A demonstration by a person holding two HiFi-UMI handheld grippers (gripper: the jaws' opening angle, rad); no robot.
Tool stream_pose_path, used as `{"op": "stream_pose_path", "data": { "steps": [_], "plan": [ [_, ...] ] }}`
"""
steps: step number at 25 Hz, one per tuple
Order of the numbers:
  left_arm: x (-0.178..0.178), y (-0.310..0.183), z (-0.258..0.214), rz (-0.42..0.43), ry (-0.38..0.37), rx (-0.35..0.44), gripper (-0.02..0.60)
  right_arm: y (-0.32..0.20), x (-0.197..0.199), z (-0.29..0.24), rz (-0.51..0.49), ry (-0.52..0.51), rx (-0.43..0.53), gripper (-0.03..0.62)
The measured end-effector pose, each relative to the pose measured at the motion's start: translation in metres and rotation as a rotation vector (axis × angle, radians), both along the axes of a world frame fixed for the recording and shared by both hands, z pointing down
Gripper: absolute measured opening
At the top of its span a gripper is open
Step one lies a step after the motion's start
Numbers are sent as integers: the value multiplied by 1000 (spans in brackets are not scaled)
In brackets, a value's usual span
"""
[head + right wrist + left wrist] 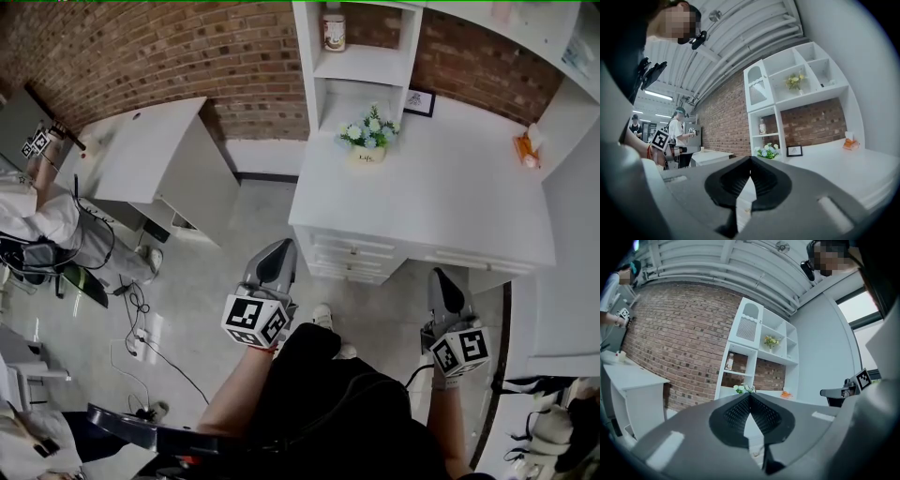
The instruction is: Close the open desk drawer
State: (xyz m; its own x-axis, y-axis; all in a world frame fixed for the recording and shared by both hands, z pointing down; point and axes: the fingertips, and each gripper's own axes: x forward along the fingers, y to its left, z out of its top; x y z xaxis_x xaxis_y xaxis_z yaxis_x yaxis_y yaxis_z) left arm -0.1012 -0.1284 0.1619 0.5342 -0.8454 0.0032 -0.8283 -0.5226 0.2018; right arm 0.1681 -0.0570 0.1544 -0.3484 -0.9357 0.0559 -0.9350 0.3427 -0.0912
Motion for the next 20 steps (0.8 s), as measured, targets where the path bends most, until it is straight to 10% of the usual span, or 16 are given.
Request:
{"op": "stream_pose_path", "data": {
  "steps": [20],
  "plan": [
    [13, 3, 5, 20, -5, -19, 3, -2, -1, 11, 3, -15, -13, 0]
  ]
}}
